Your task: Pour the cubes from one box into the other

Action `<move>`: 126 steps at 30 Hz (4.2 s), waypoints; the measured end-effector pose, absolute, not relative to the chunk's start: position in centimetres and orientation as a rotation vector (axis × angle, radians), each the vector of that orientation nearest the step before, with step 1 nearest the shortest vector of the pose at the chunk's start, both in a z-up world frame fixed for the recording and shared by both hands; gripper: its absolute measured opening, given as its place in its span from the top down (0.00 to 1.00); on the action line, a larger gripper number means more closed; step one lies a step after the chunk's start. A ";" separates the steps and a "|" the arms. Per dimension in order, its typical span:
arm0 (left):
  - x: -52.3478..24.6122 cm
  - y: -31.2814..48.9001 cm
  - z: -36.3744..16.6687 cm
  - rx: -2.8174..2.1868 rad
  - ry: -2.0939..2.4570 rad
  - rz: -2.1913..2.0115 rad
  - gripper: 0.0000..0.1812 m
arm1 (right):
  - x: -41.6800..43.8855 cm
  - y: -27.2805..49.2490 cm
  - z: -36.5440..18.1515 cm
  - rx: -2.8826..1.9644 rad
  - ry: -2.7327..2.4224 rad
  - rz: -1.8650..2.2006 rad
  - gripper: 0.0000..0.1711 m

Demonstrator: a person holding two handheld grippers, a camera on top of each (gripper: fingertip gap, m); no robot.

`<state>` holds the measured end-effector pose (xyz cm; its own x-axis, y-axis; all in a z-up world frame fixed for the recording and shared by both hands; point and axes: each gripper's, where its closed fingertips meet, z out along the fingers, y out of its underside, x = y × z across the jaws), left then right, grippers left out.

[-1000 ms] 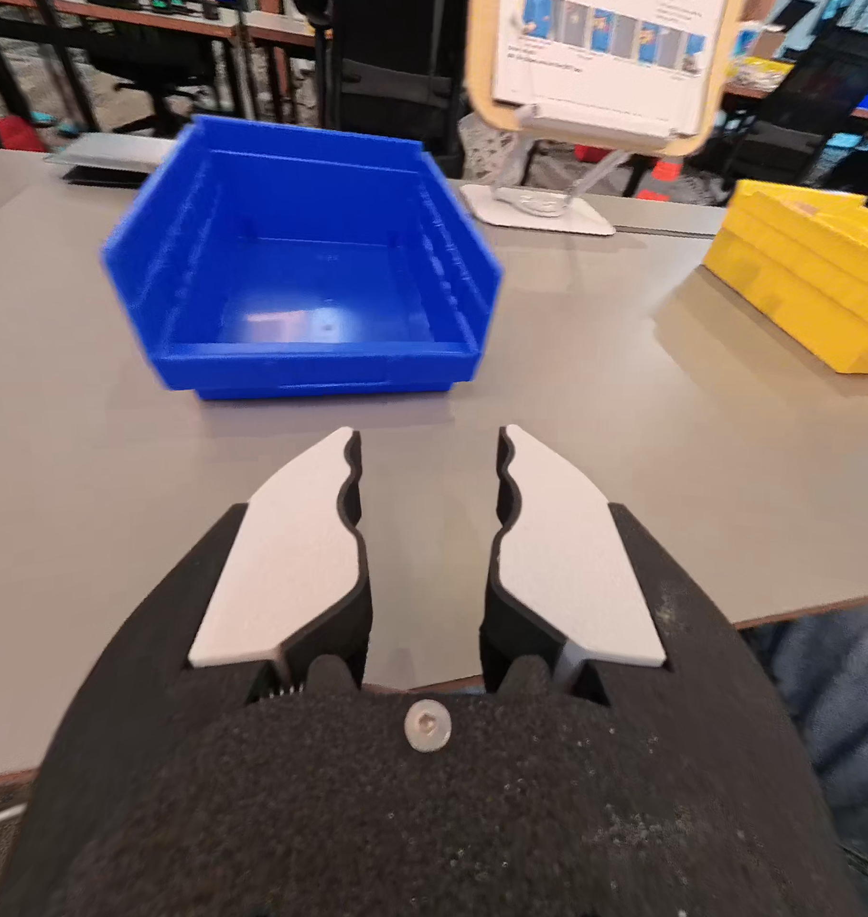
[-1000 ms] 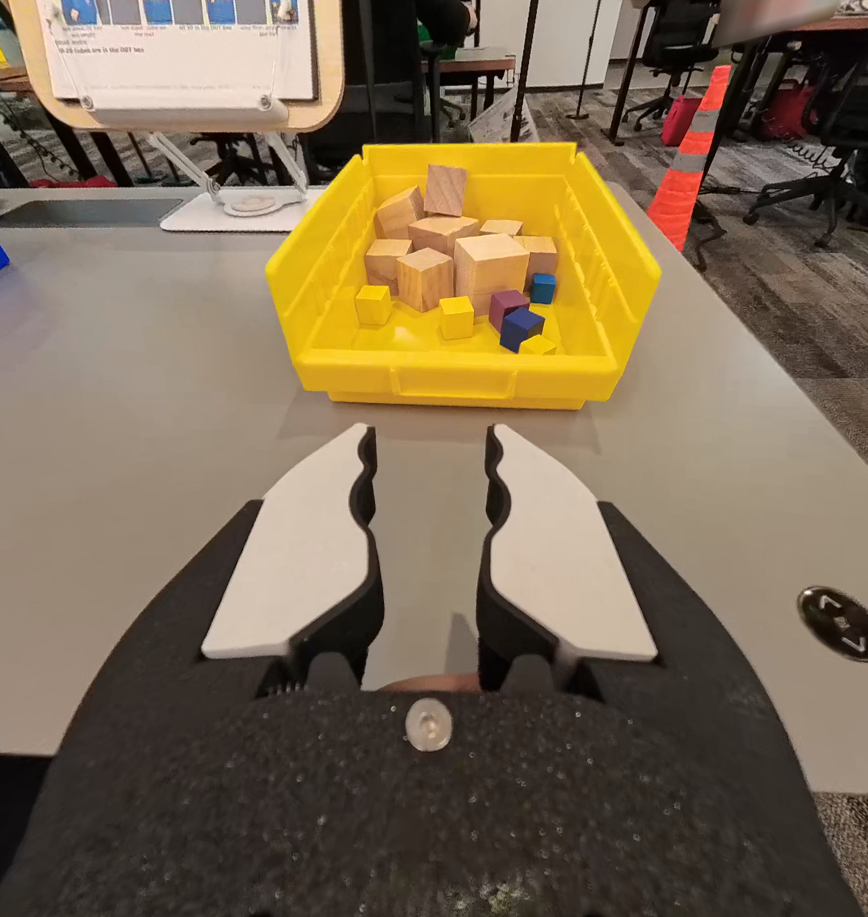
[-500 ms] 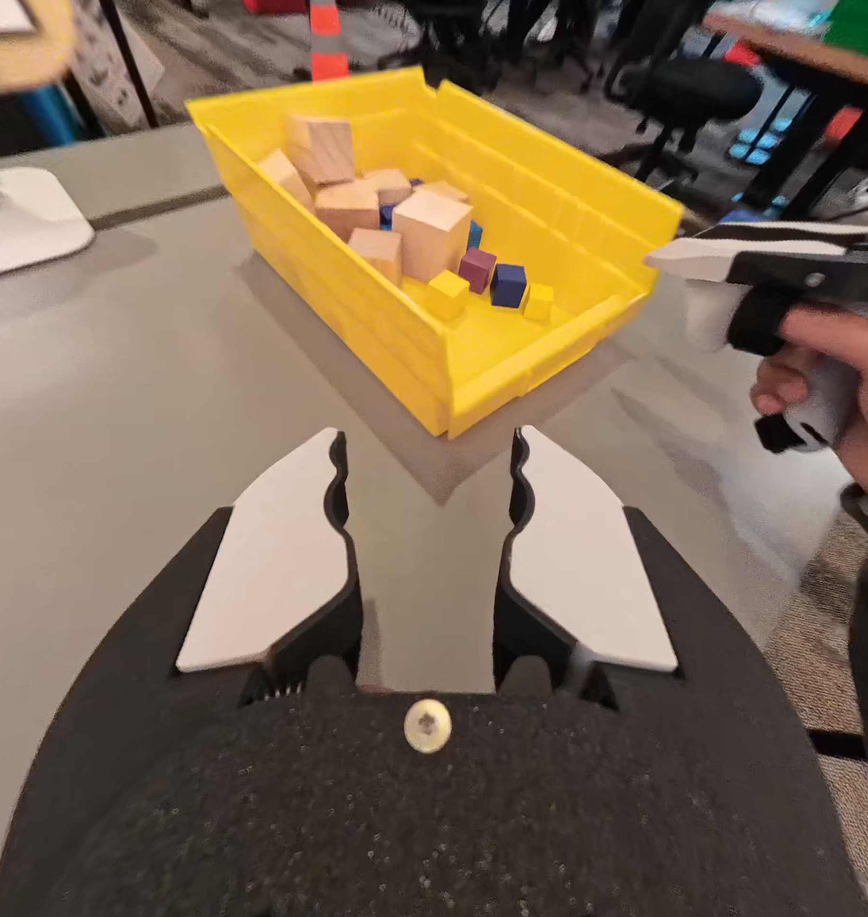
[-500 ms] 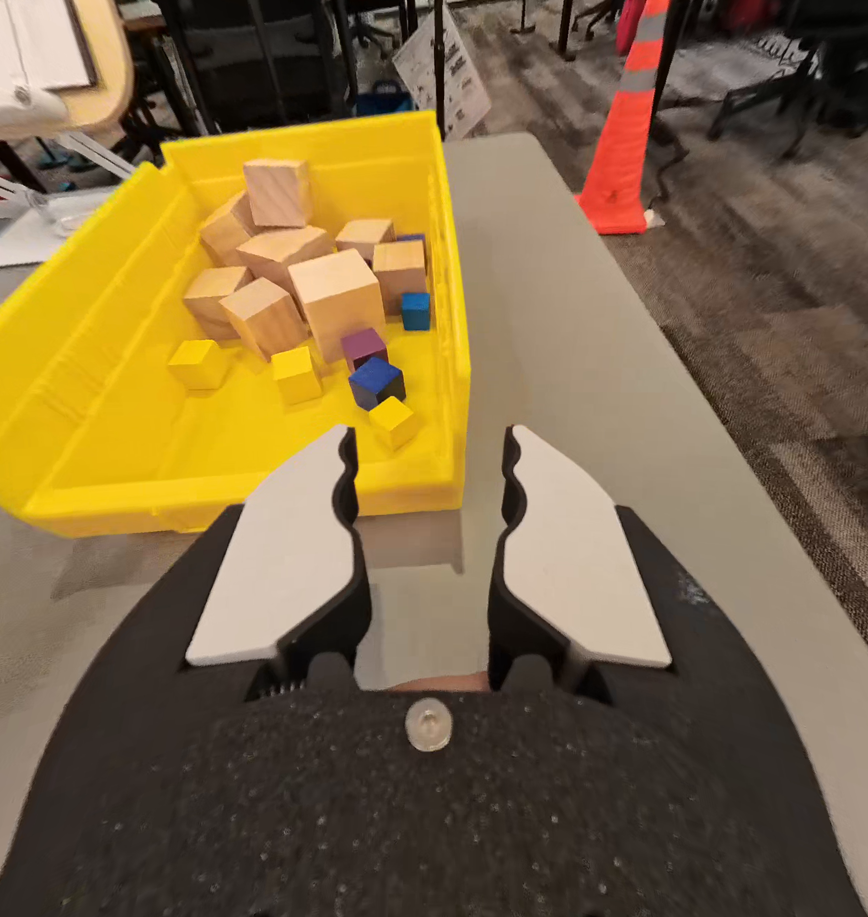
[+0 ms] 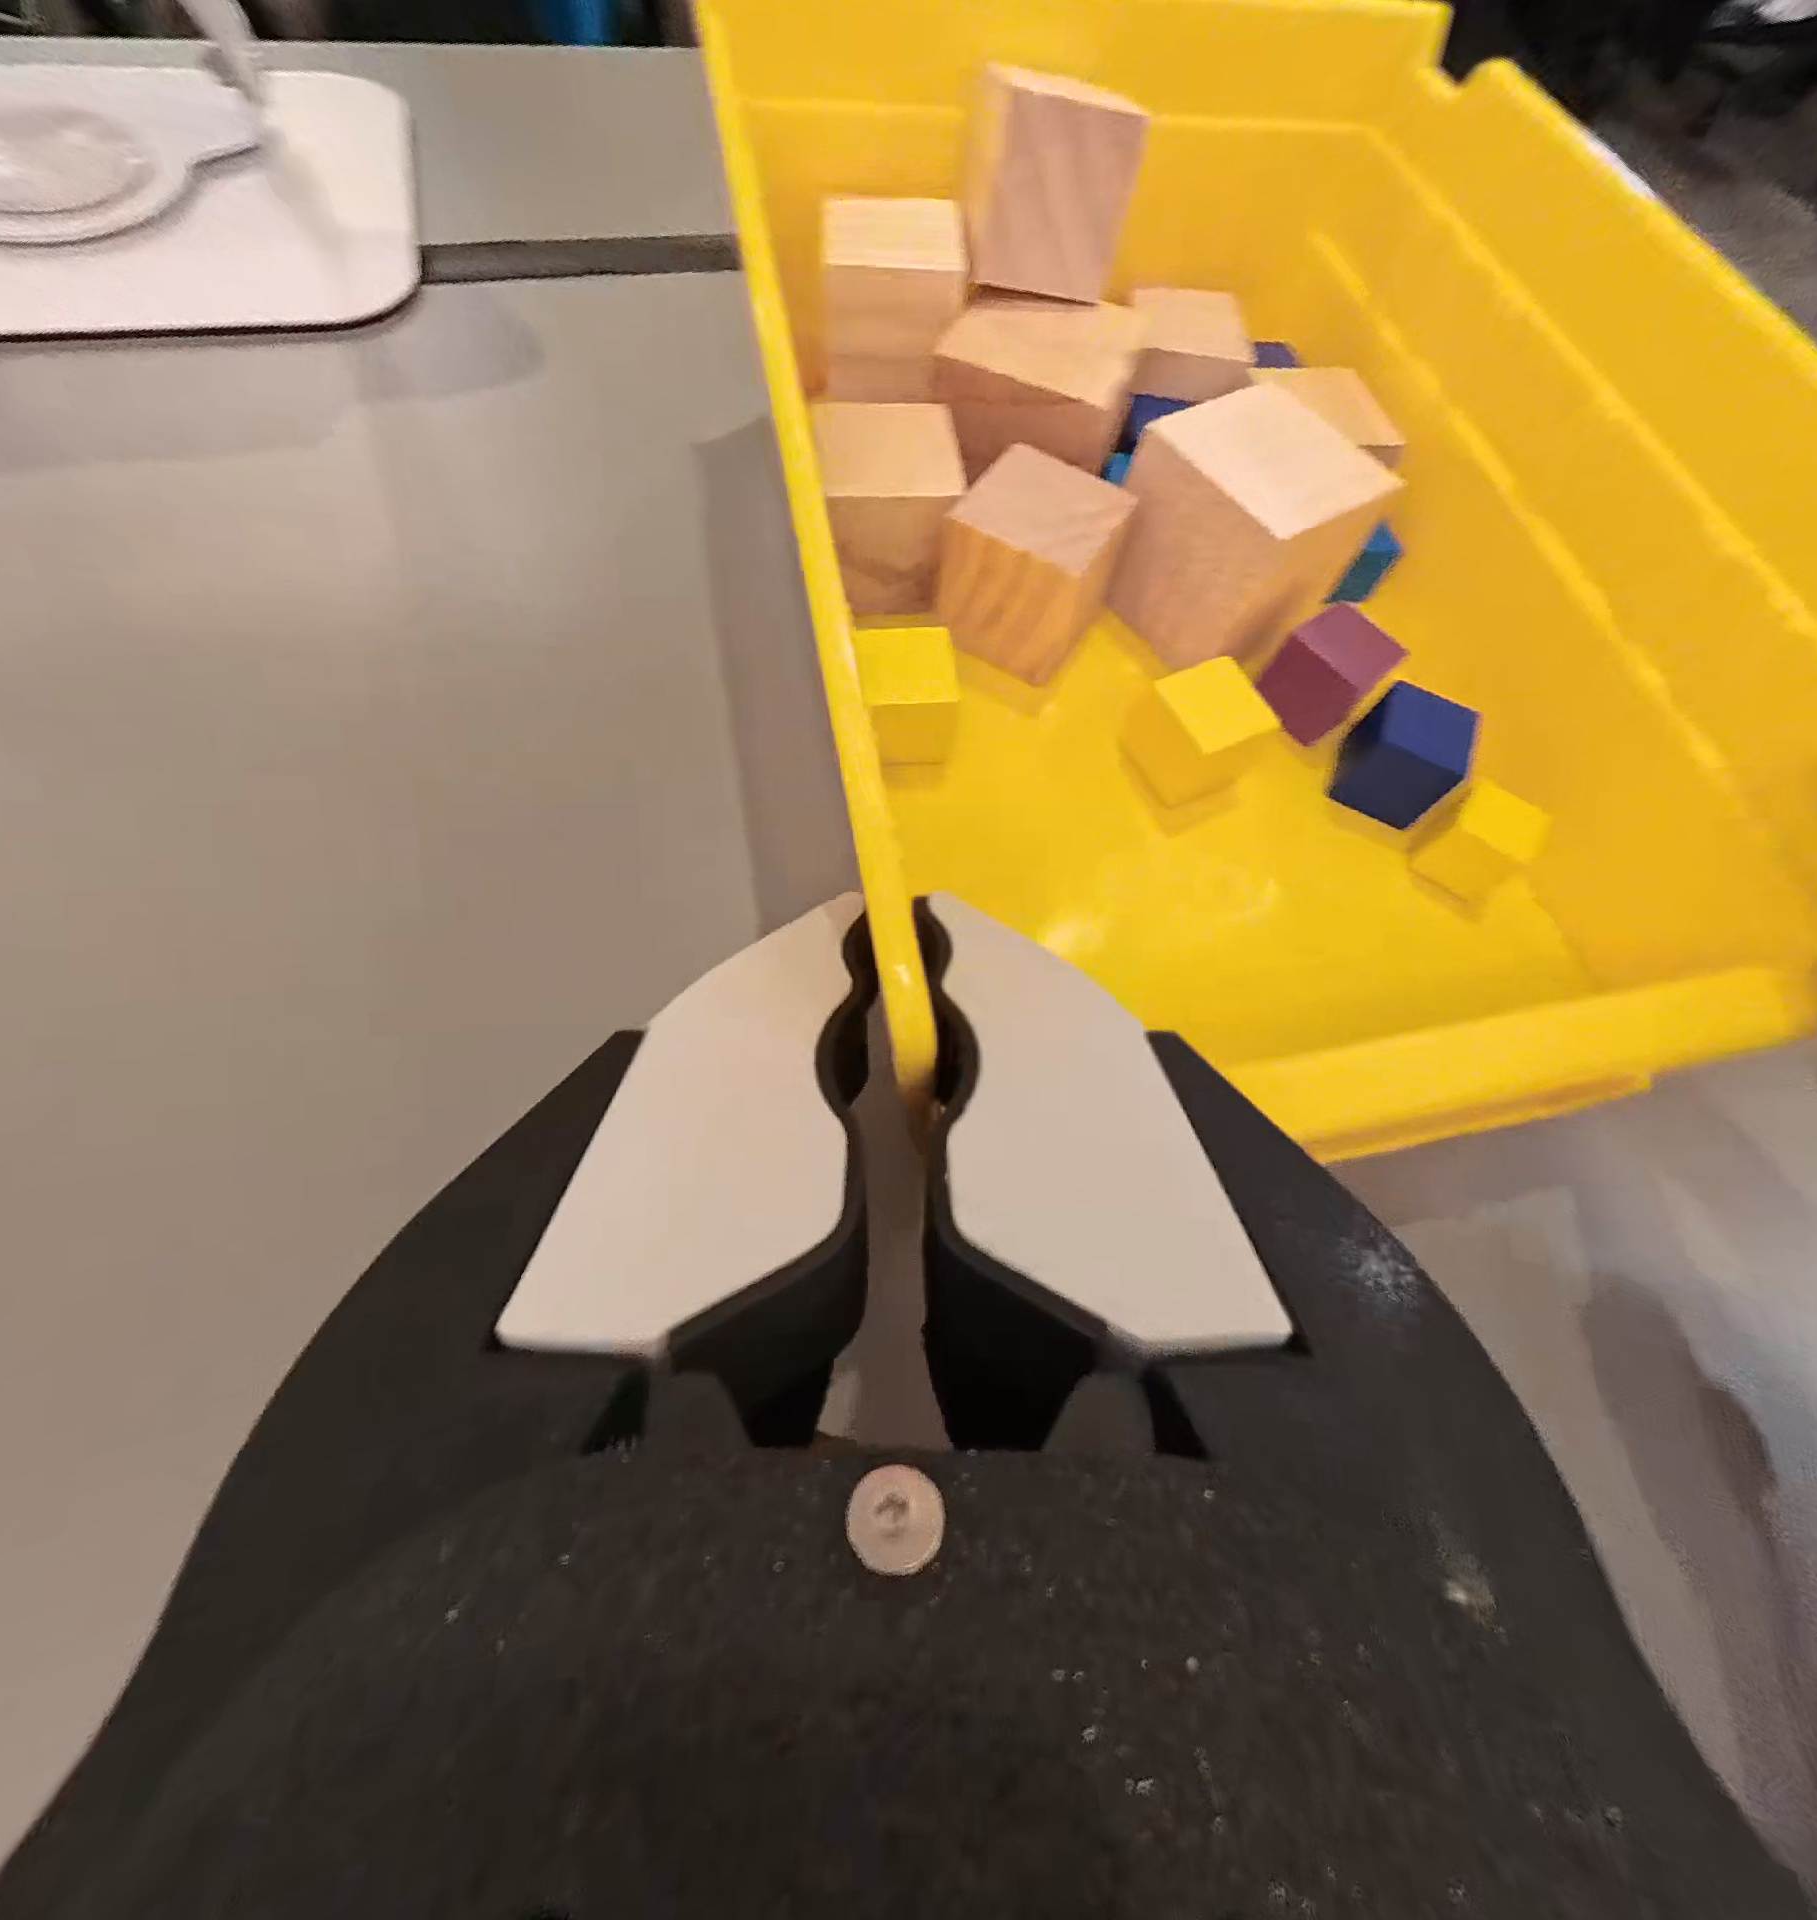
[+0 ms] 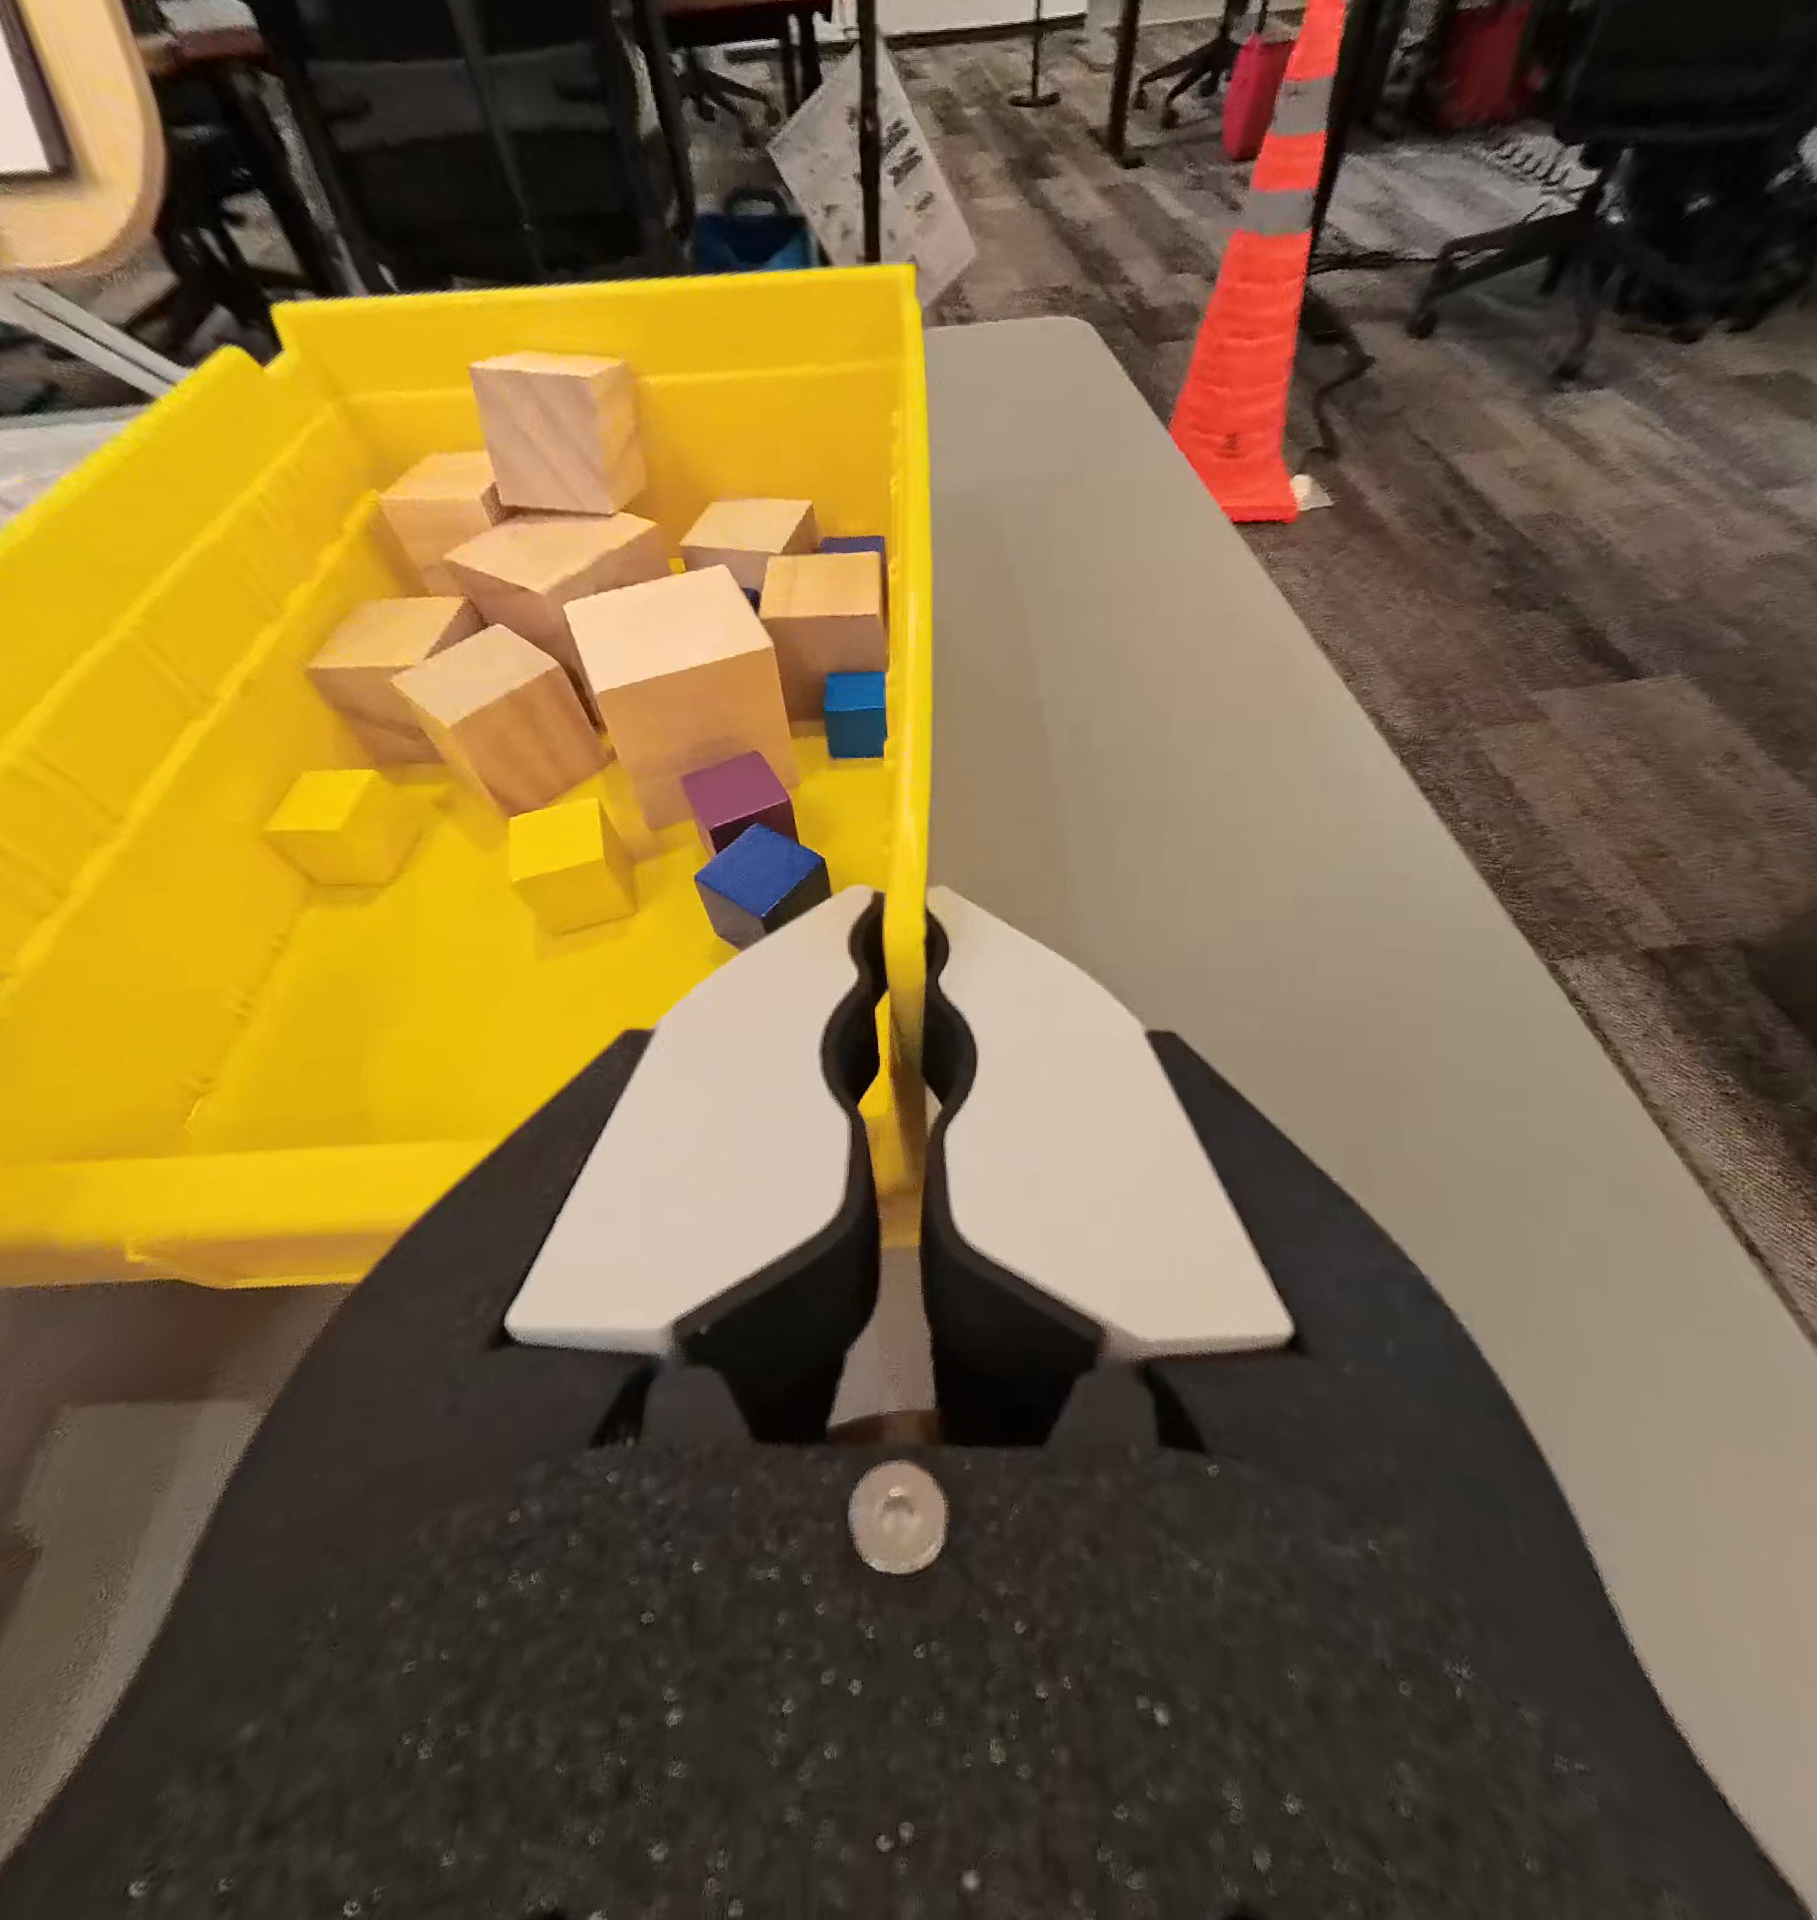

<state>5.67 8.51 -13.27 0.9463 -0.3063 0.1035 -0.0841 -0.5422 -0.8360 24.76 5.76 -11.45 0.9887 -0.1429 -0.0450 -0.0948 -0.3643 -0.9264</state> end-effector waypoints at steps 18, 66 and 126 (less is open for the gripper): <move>-22.8 5.2 -9.1 -2.034 0.098 -0.133 0.99 | -3.7 4.5 -9.3 -1.924 0.145 0.139 0.99; -54.7 -5.5 -12.9 -2.087 -0.369 -0.028 0.98 | -34.2 -5.3 -11.0 -1.862 -0.664 0.442 0.79; 9.0 3.6 -10.4 -2.028 0.465 -0.475 0.85 | 29.4 4.2 -11.8 -2.010 0.290 0.083 0.85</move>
